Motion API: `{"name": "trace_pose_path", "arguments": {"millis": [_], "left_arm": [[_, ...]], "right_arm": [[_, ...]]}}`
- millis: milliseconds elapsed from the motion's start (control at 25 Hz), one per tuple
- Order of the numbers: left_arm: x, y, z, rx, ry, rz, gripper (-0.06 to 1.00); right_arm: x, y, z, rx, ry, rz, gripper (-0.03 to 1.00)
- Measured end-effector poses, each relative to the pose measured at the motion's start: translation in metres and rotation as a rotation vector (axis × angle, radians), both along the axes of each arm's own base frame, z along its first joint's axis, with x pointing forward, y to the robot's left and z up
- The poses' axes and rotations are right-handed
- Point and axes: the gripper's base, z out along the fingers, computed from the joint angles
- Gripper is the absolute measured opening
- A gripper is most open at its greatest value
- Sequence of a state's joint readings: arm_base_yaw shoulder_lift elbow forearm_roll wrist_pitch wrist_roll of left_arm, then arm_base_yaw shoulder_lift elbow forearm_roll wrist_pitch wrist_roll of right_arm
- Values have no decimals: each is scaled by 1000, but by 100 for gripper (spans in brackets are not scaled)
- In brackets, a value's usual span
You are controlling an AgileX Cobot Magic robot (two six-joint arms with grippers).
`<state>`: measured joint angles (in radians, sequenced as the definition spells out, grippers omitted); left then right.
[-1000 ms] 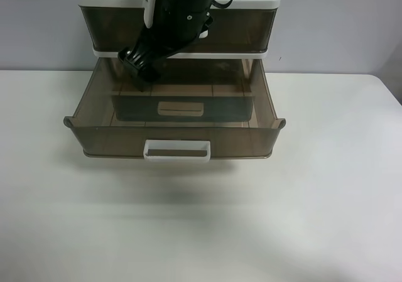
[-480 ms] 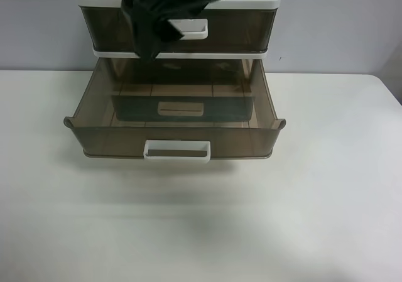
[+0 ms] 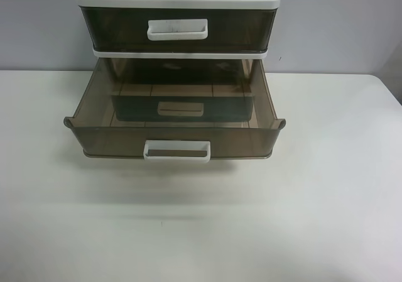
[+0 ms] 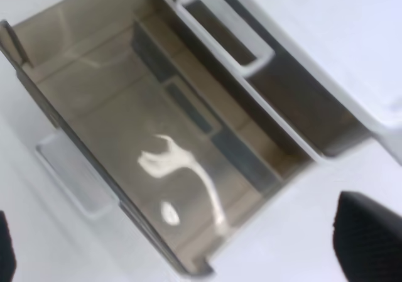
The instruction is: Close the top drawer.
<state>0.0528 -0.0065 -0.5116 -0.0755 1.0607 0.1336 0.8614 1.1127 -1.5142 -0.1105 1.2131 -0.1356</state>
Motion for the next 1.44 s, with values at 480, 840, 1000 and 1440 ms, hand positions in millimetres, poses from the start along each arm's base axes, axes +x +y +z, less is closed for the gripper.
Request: {"name": "trace_pose_path", "arguments": {"millis": [480, 840, 1000, 1440], "left_arm": [[0, 0, 0, 0, 0, 0, 99], [0, 0, 0, 0, 0, 0, 99], [0, 0, 0, 0, 0, 0, 99], [0, 0, 0, 0, 0, 0, 99]], "right_arm": [[-87, -114, -103, 79, 38, -239, 99], [-124, -136, -190, 239, -71, -646, 99], [-137, -138, -192, 266, -149, -720, 99], [-136, -138, -193, 267, -149, -727, 99]]}}
